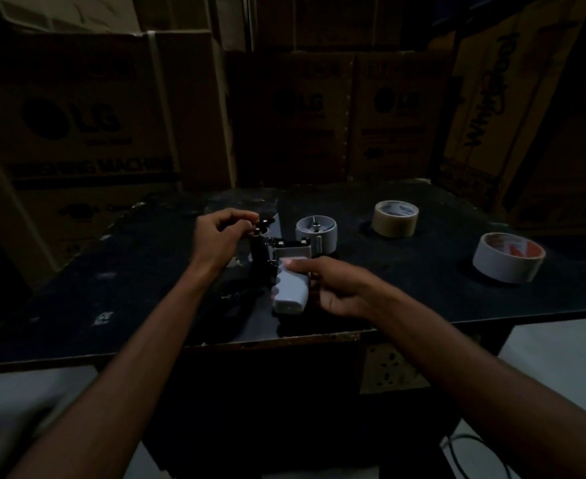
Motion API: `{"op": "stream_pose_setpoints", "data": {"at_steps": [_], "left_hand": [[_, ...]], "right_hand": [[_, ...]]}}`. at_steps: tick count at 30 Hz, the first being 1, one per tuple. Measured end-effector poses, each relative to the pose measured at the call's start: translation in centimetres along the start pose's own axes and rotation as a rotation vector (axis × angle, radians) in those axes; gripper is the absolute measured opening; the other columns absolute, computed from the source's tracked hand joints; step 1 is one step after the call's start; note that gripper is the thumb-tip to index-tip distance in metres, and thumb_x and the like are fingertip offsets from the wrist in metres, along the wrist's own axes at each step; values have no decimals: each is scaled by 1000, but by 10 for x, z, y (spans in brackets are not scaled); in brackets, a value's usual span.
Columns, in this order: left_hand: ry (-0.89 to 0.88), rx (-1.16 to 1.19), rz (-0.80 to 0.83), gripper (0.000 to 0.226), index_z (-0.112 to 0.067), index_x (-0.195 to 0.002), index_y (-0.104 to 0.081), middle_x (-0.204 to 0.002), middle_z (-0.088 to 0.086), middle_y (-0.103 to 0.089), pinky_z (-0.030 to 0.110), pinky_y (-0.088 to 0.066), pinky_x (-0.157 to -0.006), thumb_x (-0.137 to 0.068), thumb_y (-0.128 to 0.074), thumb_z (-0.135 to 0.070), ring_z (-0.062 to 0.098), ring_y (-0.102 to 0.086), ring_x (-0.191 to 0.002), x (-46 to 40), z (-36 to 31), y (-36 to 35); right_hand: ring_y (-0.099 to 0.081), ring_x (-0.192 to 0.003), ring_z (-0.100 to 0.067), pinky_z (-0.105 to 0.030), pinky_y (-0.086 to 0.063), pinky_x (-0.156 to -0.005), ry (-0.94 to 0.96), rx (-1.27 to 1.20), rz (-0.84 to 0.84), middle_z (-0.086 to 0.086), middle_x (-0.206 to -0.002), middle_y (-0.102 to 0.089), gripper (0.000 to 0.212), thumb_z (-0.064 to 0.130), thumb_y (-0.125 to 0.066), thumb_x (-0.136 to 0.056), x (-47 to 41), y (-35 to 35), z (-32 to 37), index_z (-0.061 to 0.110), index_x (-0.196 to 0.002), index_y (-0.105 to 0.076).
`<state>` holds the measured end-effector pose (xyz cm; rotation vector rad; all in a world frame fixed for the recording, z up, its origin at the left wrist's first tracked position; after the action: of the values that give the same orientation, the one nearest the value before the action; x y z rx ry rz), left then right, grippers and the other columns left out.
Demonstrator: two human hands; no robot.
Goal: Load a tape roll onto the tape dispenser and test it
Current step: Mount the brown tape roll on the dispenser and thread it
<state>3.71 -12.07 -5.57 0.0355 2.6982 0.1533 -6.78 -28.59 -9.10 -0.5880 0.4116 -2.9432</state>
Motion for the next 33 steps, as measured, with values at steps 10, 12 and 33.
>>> {"op": "stream_pose_setpoints", "data": {"at_steps": [10,12,33], "left_hand": [[-351,-557,156,33,-20,-112,-72,-110,-4,-70,21,-49,-88,-80,-71,-11,7,-61,-99,11,-6,-10],[-404,-657,202,38,-19,-117,-70,-113,1,-67,24,-43,-87,-80,-72,-14,10,-54,-101,9,-6,-16],[-712,-1012,106,67,-26,-126,-61,-123,4,-55,40,-43,-87,-64,-74,-48,26,-45,-112,8,-51,-38]], "right_hand": [[-68,-58,-21,-30,-60,-52,-41,-25,-77,-16,-71,-70,29,23,-53,-102,-10,45,14,-3,-112,-58],[-69,-50,-21,-27,-57,-45,-50,47,-133,-16,-64,-71,29,25,-55,-101,-9,58,21,-4,-103,-61],[-62,-42,-11,-20,-49,-38,73,47,-158,-8,-57,-70,27,25,-53,-101,3,67,64,-1,-107,-59]]}}
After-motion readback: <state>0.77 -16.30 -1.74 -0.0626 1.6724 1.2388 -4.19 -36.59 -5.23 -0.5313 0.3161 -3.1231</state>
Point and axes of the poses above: each hand's wrist, its own x-axis away from the middle knuckle, its own y-axis out of the back of the hand, z = x × y, the point moved 5 cm from there along -x, towards the middle knuckle
